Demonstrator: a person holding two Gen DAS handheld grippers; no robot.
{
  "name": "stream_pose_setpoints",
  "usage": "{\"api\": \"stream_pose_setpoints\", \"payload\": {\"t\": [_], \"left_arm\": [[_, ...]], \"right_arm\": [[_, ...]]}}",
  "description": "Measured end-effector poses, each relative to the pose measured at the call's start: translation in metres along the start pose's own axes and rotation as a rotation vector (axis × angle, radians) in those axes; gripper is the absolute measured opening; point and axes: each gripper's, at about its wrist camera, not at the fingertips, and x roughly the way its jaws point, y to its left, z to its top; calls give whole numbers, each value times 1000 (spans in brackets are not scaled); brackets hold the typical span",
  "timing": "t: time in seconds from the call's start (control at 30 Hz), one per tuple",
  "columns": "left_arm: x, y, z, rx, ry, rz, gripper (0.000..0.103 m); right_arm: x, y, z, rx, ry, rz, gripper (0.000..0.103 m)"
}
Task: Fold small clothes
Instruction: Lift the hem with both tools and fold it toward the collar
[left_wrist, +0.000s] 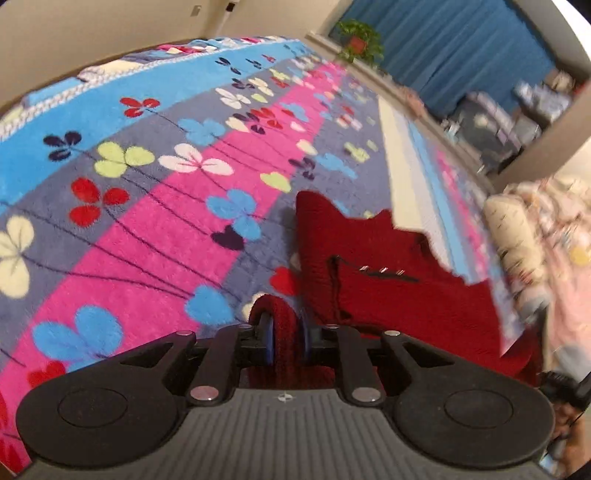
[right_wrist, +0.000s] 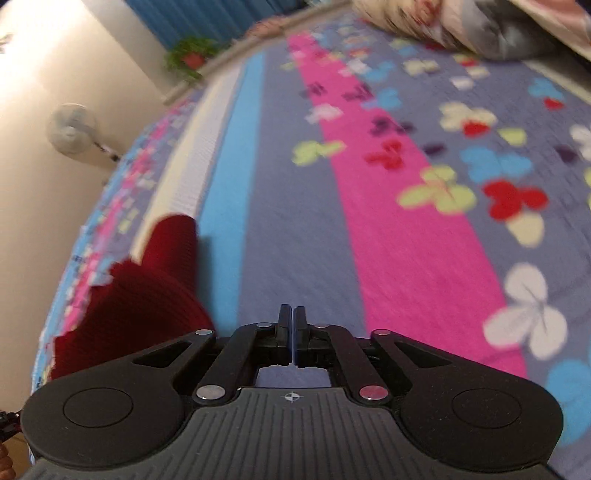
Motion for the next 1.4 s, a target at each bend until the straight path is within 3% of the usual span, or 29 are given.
{"api": "stream_pose_setpoints", "payload": {"t": [0.07,0.1,0.13,0.17,0.23,0.3,0.37,0.43,0.6,0.77,0.8,0.87,0.9,0.93,0.97,1.07,1.17,1.23,1.33,1.4], "left_arm": [[-7,6,0,-16,-6,-37,21],[-11,10,-1,-17,-18,-25,33],[-14,5,-3,-10,-38,8,41],[-20,11,-3,-12,-57,40,42],[-26,26,-2,-57,-62,48,42],[-27,34,-4,-25,-25,85,43],[-18,30,-10,60,46,116,51],[-10,20,-17,141,95,96,60],[7,-3,-18,246,80,80,77],[35,-16,-8,261,76,41,77],[40,-16,-6,249,76,28,75],[47,-17,-2,239,85,-15,47],[51,-21,-1,250,92,-25,28],[52,-26,0,281,80,-22,18],[50,-32,0,323,63,-25,17],[26,-43,7,388,-55,-92,16],[5,-48,16,372,-184,-136,15],[0,-53,23,360,-258,-140,15],[1,-54,36,273,-378,-97,15],[19,-48,47,212,-361,-17,15]], "right_arm": [[-3,8,1,-34,-12,86,5],[-1,12,3,-63,-8,105,9],[0,19,1,-105,2,116,19],[2,26,0,-144,13,123,31],[8,37,-6,-214,43,129,41],[15,45,-8,-261,77,135,43],[25,49,-12,-296,121,139,50],[36,55,-16,-329,174,138,54],[47,71,-29,-389,185,119,58],[61,70,-33,-331,178,122,59],[63,71,-33,-330,172,123,58],[64,71,-31,-319,163,143,43],[63,71,-30,-318,160,159,36],[60,72,-29,-327,155,167,24],[58,72,-26,-333,151,165,13],[34,64,-5,-249,71,209,11],[5,62,9,-204,-47,320,10],[0,66,13,-223,-101,322,10],[2,67,22,-189,-194,338,10],[10,64,29,-134,-240,315,10]]}}
